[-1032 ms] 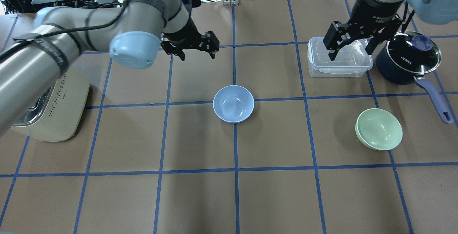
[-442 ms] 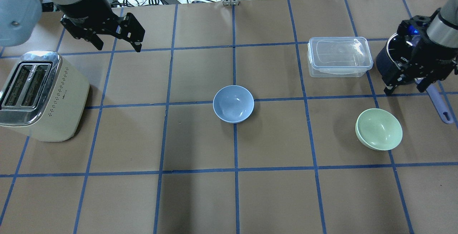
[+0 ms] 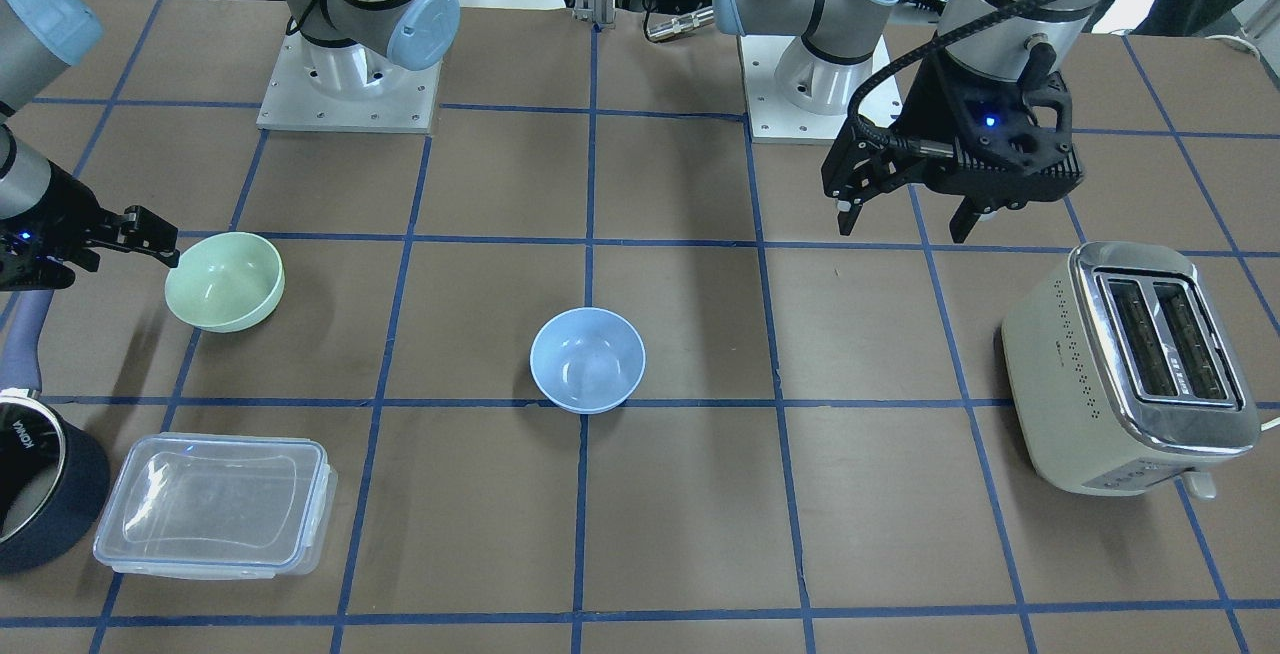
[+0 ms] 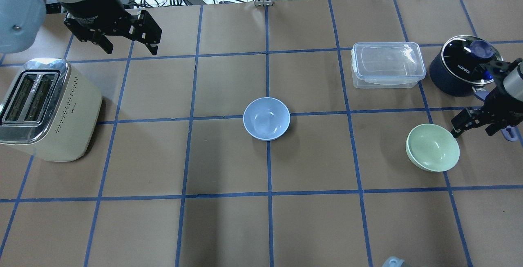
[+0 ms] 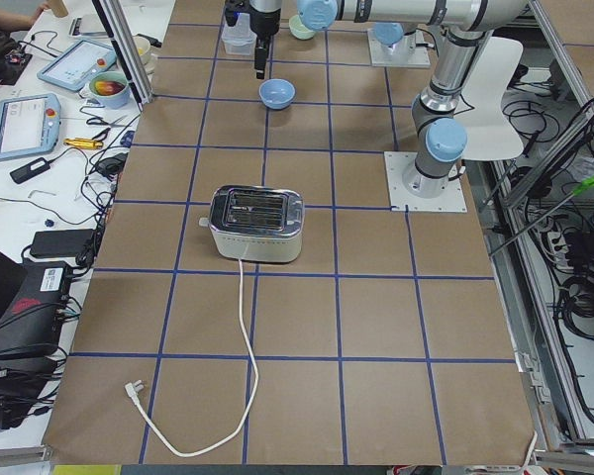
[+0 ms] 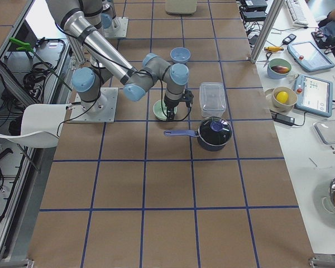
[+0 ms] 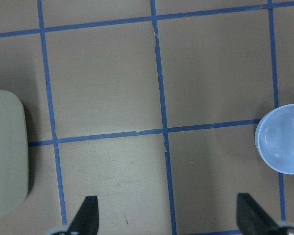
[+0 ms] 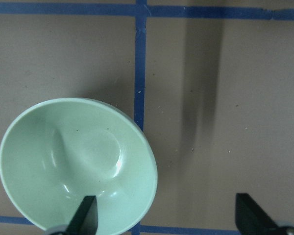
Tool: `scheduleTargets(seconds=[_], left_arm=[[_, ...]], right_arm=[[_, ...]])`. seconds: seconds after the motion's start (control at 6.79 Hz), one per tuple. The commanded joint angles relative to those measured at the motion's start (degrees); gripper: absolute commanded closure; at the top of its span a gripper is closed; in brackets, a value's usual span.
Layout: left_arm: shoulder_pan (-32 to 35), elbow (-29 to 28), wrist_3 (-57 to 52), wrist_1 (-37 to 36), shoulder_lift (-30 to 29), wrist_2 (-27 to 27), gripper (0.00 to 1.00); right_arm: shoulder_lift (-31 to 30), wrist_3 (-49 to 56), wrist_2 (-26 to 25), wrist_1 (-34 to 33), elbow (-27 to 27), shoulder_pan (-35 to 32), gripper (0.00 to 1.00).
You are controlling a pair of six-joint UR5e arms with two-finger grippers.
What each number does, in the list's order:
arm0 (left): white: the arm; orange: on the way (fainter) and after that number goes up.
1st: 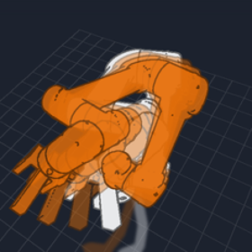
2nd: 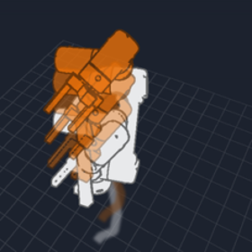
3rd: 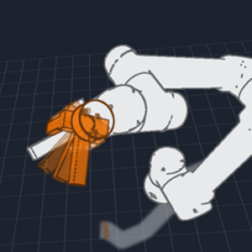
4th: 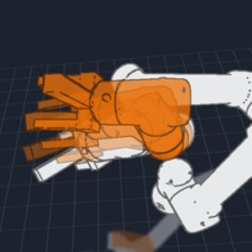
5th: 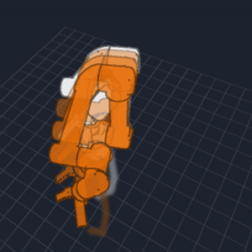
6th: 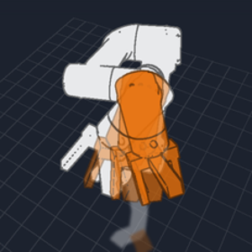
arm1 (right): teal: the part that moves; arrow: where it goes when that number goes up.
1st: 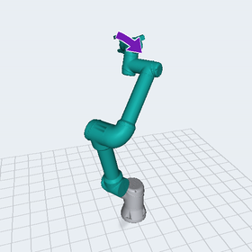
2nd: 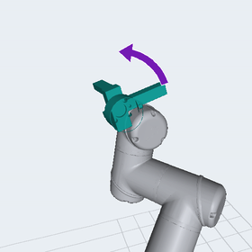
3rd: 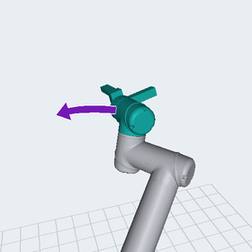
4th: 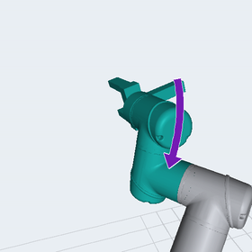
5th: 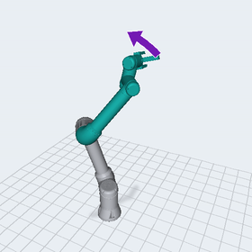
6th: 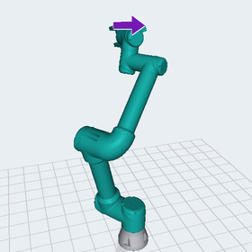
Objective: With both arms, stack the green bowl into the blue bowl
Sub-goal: 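Lower the right gripper onto the rim of the pale green bowl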
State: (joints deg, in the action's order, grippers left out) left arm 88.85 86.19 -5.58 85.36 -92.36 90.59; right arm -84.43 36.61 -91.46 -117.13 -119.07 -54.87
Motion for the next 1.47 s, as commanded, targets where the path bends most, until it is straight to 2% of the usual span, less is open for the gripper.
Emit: scheduleTargets(seconds=[0.0, 0.15, 0.44, 0.74, 1.03, 1.18, 1.33], left_arm=[[0.0, 0.1, 0.1, 0.8, 1.3, 0.5, 0.00], [0.0, 0.0, 0.1, 0.8, 0.9, 0.3, 0.00], [-0.1, 0.0, 0.2, 0.3, 0.5, -0.2, 0.00], [-0.1, 0.1, 0.3, 0.2, 0.5, -0.2, 0.00], [-0.1, 0.1, 0.3, 0.2, 0.6, -0.2, 0.00], [-0.1, 0.1, 0.3, 0.2, 0.5, -0.2, 0.00], [-0.1, 0.1, 0.4, 0.2, 0.5, -0.2, 0.00]], right_arm=[[0.6, 0.2, 0.6, -5.2, -5.0, 1.1, 0.41], [0.8, 0.3, 0.7, -5.2, -4.9, 1.1, 0.50], [1.4, 0.2, 2.6, -5.3, -4.9, 1.0, 0.55], [1.3, 0.5, 2.6, -5.3, -4.2, 1.0, 1.00], [0.9, 0.7, 2.6, -4.7, -2.8, 0.9, 1.00], [0.7, 0.7, 2.8, -3.9, 0.6, -0.2, 1.00], [0.8, -0.1, 5.8, 4.8, 7.1, -2.4, 1.00]])
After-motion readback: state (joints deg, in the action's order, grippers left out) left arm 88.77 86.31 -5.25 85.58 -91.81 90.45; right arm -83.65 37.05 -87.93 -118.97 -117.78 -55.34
